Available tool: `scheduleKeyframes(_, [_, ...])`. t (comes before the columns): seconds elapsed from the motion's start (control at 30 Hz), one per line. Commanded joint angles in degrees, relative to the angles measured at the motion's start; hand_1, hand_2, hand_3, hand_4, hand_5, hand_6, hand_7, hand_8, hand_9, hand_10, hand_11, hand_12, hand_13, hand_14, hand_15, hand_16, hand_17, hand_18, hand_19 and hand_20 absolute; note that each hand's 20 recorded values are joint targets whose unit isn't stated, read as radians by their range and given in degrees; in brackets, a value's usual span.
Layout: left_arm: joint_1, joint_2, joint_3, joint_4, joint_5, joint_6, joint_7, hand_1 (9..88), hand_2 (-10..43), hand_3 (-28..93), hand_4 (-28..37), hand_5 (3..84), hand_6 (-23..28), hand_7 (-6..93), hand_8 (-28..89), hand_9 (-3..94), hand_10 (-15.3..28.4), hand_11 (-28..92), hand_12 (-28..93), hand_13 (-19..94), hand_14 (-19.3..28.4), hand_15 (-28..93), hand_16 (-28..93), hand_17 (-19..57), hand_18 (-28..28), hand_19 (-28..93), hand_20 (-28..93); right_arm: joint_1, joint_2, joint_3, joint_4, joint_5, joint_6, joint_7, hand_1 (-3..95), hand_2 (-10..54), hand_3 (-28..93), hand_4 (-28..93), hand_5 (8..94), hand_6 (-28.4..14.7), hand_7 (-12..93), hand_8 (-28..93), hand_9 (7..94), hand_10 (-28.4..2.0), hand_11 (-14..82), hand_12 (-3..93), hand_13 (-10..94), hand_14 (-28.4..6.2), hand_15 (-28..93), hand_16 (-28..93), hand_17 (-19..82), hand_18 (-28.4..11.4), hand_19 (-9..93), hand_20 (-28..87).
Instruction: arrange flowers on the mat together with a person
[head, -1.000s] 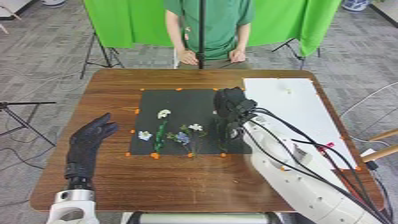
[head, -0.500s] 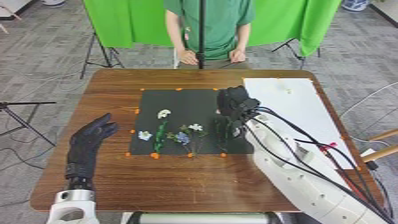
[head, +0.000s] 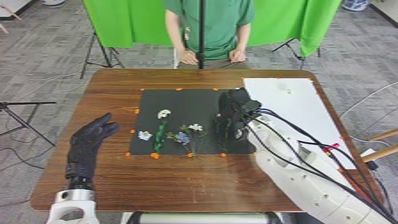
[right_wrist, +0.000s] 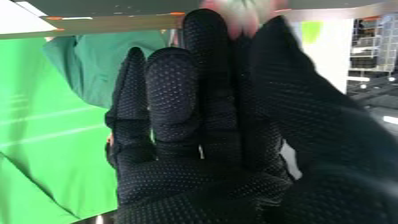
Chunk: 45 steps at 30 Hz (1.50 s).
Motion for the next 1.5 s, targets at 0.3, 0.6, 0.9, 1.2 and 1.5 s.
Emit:
scheduleKeyframes(0.3, [0.6,-0.32,0.1,0.34,-0.03,-0.23,-0.09,28.0,-9.5,68,-20.8,48.3,4.8,11.5,-7,49.9,13.6,20,15,43,16.1,19,0,12.7,10.8,8,20,-3.6,3.6,8.3,-12.4,5.3,-0.6,0.1,45.5,-9.5,71,-24,66.7,3.7,19,-6,69.6,-13.4,21.9,25.7,61,-12.6,65,33,23,-19.7,54,46])
scheduleKeyframes(0.6, [0.9,-0.49,0.01,0.19,0.13,-0.34,0.05,28.0,-9.5,68,-20.8,48.3,4.8,11.5,-7,49.9,13.6,20,15,43,16.2,19,0,12.7,10.8,8,19,-23.8,0.3,34.7,-29.1,46.3,2.4,-11.4,29.5,-6.4,70,-18,67.4,1.2,19,-11,68.8,-15.6,20.7,25.3,59,-14.2,51,29,21,-19.4,51,44])
scheduleKeyframes(0.9, [1.7,-0.3,-0.64,-0.57,0.02,-0.3,0.51,28.0,-9.5,68,-20.9,48.3,4.8,11.6,-7,49.9,13.6,20,15,43,16.3,19,0,12.7,10.8,8,19,-49.7,-12.4,58.4,-33.0,82.0,-21.9,-22.5,15.7,2.1,70,-16,50.3,-2.0,7,-7,49.2,-16.9,6.1,19.4,41,-15.7,12,29,18,-18.4,23,33])
scheduleKeyframes(1.2, [2.1,-0.65,-0.75,-0.71,0.54,-0.72,0.46,28.0,-9.5,68,-20.8,48.3,4.8,11.7,-7,50.0,13.7,20,15,43,16.2,19,0,12.7,10.8,8,20,-60.1,-17.3,55.8,-33.2,83.7,-16.2,-24.8,4.6,3.8,74,-18,33.1,-0.1,3,-6,35.6,-13.4,2.7,11.8,28,-12.4,6,16,16,-17.0,5,25])
scheduleKeyframes(1.5, [1.6,-0.34,-0.62,-0.5,0.51,-0.66,0.51,28.1,-9.5,68,-20.9,48.3,4.8,11.6,-7,50.0,13.7,20,15,43,16.2,19,0,12.7,10.8,8,20,-59.7,-17.6,54.5,-33.1,85.8,-12.2,-25.7,4.2,4.1,75,-18,34.9,-0.5,4,-6,36.7,-14.2,3.3,11.7,29,-12.5,7,15,17,-16.7,5,25])
